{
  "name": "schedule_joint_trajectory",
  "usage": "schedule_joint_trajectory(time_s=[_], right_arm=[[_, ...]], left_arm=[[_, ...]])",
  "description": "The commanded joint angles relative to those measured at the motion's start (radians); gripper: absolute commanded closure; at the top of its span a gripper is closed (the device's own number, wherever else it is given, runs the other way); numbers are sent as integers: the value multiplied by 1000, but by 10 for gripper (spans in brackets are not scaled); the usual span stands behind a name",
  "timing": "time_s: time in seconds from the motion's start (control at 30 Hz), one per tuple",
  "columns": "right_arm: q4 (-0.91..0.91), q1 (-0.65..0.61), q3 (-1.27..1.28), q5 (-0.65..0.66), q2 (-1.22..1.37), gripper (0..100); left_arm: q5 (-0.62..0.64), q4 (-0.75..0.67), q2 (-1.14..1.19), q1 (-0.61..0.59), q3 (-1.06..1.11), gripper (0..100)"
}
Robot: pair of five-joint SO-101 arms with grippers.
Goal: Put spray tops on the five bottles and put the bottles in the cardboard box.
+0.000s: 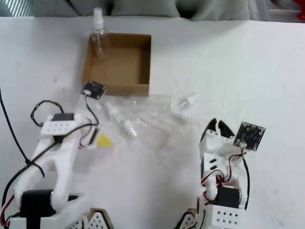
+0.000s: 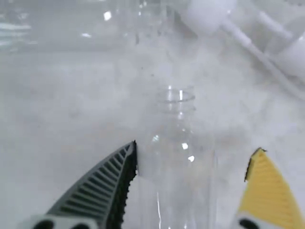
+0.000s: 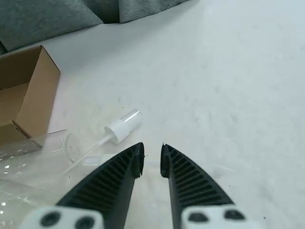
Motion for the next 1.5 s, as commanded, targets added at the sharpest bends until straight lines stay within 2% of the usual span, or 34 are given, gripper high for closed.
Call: schedule_joint_trajectory(time_s=[0.0,0.17,1.23,1.47], right_arm=[[2,-8,8,15,-12,947],[2,-8,8,15,-12,947],[1,-10,8,15,-12,947],[2,-10,8,15,-12,947]], left_arm=[[-26,-25,-1,15,-32,630],[-58,-26,-1,15,-34,627],[-58,3,2,35,-81,630],[-58,61,156,5,-213,630]])
